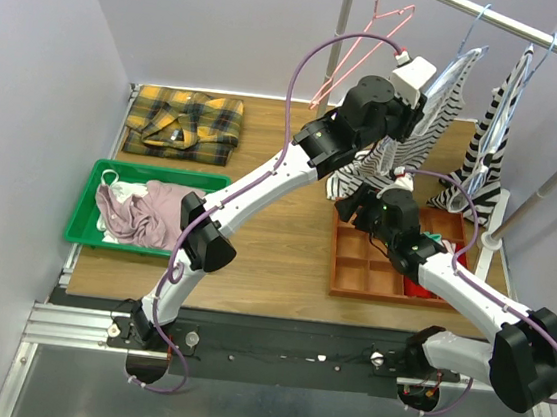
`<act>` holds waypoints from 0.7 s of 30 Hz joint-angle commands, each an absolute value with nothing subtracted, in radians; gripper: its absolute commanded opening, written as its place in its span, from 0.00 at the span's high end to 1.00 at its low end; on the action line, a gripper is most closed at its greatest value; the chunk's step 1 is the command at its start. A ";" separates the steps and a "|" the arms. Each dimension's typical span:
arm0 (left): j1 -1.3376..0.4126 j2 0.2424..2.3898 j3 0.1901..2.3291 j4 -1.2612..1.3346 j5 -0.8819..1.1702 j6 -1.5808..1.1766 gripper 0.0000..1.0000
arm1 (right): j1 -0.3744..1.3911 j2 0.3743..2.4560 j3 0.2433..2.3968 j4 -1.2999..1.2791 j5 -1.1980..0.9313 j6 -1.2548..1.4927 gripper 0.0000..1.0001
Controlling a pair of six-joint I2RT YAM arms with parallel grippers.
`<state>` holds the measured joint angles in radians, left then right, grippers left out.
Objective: Place the tank top on the hanger
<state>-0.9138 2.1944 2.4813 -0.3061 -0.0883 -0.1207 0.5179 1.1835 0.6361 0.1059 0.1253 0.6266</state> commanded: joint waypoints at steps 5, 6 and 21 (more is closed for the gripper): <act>-0.919 2.118 2.471 -0.242 -0.077 -0.117 0.48 | 0.526 1.166 0.634 0.075 0.123 0.607 0.28; -0.917 2.111 2.467 -0.244 -0.078 -0.118 0.45 | 0.526 1.164 0.634 0.075 0.123 0.609 0.28; -0.917 1.832 2.216 -0.258 -0.093 -0.119 0.05 | 0.525 1.082 0.661 0.003 0.121 0.595 0.14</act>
